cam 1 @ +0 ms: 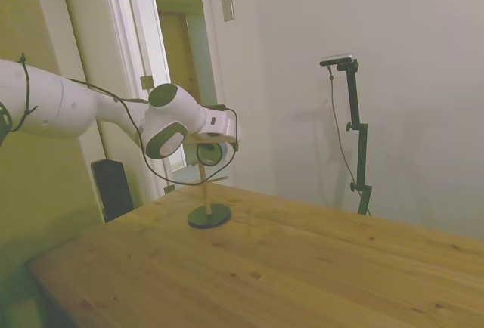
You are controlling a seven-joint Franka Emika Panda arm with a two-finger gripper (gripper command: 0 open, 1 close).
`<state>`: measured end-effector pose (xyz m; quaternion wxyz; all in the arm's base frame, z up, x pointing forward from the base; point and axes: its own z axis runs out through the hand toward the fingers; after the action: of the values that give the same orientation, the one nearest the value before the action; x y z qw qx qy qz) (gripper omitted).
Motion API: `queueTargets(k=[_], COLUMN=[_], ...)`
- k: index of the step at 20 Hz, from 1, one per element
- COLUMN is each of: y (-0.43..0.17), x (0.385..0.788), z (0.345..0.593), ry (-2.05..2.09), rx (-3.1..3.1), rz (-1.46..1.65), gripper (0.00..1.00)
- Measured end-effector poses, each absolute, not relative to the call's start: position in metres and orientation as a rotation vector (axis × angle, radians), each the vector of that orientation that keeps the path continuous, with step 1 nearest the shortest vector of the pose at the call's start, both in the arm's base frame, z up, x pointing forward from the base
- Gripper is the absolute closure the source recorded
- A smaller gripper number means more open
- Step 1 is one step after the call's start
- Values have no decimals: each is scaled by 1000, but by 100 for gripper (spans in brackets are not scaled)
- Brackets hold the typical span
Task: Unload the mug
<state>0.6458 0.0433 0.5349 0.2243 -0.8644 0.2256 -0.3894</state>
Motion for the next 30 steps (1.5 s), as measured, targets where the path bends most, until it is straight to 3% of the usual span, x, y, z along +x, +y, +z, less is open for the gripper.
queueTargets(k=[5,6,30], y=[44,45,52], x=[662,664,668], z=[536,535,529], ry=[627,626,625], rx=[-2392,-2395,-2431], rz=[-1070,-1069,-1011], gripper=[0,100,100])
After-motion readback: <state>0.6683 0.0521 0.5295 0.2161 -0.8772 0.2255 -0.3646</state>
